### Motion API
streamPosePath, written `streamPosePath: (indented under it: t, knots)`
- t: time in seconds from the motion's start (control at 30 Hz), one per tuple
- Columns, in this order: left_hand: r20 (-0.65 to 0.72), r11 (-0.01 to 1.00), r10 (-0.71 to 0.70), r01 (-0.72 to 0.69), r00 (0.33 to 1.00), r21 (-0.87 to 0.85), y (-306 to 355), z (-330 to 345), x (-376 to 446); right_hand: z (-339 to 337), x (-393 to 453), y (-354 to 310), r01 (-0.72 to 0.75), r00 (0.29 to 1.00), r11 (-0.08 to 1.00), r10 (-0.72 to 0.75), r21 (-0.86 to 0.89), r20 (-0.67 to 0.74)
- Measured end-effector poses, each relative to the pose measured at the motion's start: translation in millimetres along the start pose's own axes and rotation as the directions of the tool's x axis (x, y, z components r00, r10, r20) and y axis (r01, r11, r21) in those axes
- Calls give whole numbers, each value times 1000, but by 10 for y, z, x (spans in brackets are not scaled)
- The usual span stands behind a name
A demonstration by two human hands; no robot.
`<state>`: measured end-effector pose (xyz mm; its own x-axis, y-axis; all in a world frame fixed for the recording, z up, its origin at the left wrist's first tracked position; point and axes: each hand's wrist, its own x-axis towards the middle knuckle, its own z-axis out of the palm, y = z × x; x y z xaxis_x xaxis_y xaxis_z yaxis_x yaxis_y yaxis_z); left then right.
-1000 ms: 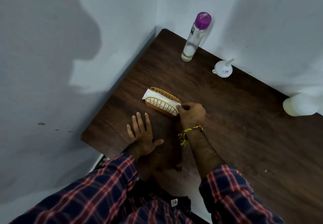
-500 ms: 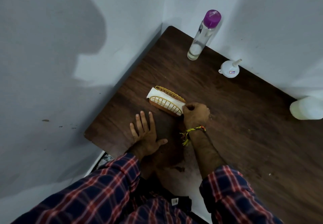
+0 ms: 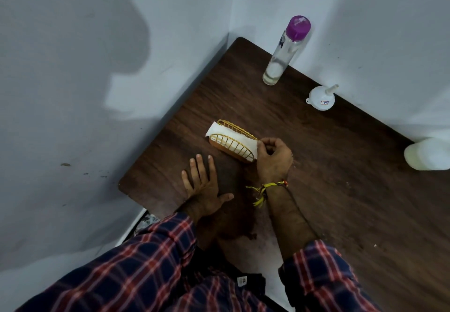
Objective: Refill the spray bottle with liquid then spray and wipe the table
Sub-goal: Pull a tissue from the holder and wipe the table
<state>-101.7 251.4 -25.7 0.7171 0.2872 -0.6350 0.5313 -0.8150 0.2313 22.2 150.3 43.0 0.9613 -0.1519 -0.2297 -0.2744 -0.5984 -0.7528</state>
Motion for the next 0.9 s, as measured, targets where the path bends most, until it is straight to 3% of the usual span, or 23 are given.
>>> streamPosePath:
  t: [0.2,0.33,0.43,0.6,0.9]
  knots:
    - [11,1000,2,-2,1000,-11,7,-13,4,-38,64,-57,-94,992,995,95,-20,79]
    - [1,1000,-5,5,1000,-15,5,-8,0,-111,-36,-160,148,985,988,-142,-47,101]
    - [1,1000,-6,6,1000,-16,12,-4,1,-163,-109,-201,378,919,924,-368,-57,140]
    - [16,999,3,-2,1000,-37,-7,-5,12,-195,-125,-330,445,885,888,-456,112,99]
    - [13,998,8,-7,1000,-55,-15,-8,2,-275,-80,-600,659,739,732,-673,175,35]
